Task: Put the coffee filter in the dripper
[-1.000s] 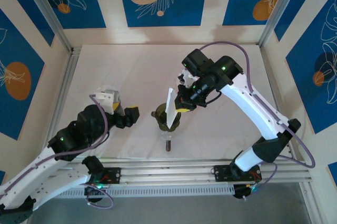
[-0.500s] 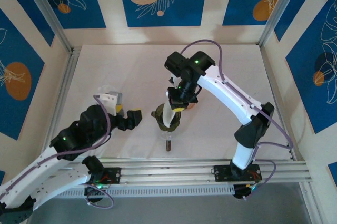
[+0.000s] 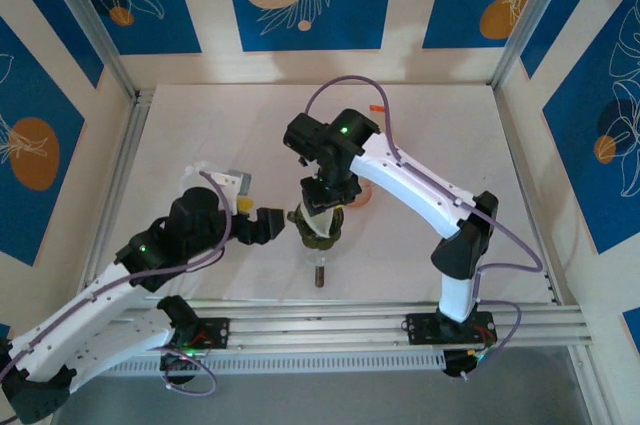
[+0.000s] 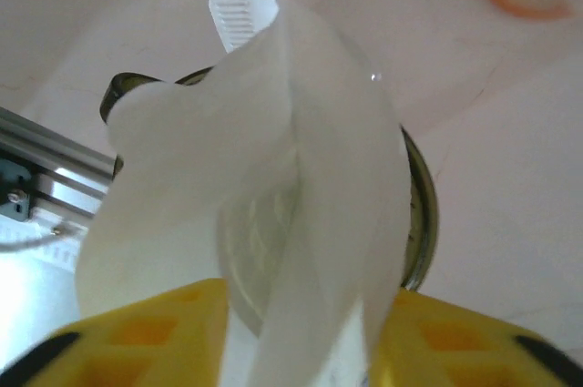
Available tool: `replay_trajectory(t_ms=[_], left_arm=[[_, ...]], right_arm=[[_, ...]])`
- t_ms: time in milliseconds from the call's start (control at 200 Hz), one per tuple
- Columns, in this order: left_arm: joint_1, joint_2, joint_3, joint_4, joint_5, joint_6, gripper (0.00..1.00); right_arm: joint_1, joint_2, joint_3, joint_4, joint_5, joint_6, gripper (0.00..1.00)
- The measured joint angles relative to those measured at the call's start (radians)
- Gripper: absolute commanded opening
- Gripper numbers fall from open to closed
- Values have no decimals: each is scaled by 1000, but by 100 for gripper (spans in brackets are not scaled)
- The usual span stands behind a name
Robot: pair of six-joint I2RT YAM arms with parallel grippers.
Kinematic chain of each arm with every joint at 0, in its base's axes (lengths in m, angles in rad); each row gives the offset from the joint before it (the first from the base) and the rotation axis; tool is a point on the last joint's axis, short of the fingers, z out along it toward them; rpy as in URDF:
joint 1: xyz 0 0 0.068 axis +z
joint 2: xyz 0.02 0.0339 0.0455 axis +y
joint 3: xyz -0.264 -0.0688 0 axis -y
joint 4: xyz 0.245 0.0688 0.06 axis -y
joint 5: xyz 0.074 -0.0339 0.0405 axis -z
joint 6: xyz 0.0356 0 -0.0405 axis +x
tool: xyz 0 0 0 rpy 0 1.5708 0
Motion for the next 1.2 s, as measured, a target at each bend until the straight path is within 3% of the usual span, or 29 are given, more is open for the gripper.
replay_trajectory(t_ms=[330, 650, 710, 825, 930, 1200], left_arm=[[58, 82, -2, 100, 170, -34, 88], [61, 126, -2, 118, 213, -53, 85], [61, 130, -1, 121, 216, -53, 85], [61, 134, 3, 121, 217, -53, 85], [61, 135, 10, 120, 221, -60, 85], [61, 160, 32, 121, 223, -89, 83]], right_arm=[[25, -269, -266, 200, 95, -8, 50], [3, -295, -396, 338, 98, -7, 51], [-15, -305, -416, 357, 91, -6, 44], [-35, -315, -435, 380, 76, -6, 17], [-21, -315, -444, 394, 76, -13, 0], [89, -303, -447, 391, 259, -57, 0]])
